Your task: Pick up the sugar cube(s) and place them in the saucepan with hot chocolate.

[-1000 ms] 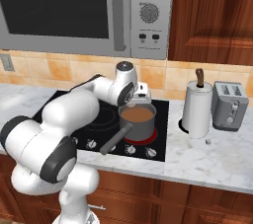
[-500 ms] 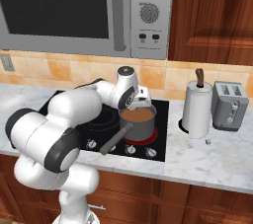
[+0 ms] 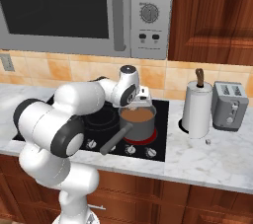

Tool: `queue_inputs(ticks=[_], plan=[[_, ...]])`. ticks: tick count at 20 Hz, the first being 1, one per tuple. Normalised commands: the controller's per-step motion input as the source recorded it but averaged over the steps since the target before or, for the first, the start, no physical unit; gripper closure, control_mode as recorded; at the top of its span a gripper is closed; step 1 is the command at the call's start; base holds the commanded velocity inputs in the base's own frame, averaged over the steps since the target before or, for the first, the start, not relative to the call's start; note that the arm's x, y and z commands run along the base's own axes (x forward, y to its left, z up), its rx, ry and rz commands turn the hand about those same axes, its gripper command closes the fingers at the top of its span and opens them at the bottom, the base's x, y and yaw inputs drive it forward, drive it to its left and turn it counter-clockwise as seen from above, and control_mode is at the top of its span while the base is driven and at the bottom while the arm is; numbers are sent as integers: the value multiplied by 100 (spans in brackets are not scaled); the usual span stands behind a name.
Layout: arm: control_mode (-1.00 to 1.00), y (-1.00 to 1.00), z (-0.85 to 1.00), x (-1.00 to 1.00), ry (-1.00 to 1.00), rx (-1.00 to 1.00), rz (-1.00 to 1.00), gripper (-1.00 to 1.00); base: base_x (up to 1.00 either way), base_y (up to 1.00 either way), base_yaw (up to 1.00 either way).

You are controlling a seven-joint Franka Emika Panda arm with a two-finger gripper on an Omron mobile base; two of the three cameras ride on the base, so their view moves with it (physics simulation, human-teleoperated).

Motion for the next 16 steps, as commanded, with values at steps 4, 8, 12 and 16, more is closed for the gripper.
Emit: queue_inputs(ticks=[4,8,12,16], plan=[[-100,0,-1,0,4,2,0,-100,0,0,0],[-100,0,0,0,0,1,0,-100,0,0,0],[-100,0,0,0,0,1,0,-100,0,0,0],[-100,0,0,0,0,1,0,-100,0,0,0]])
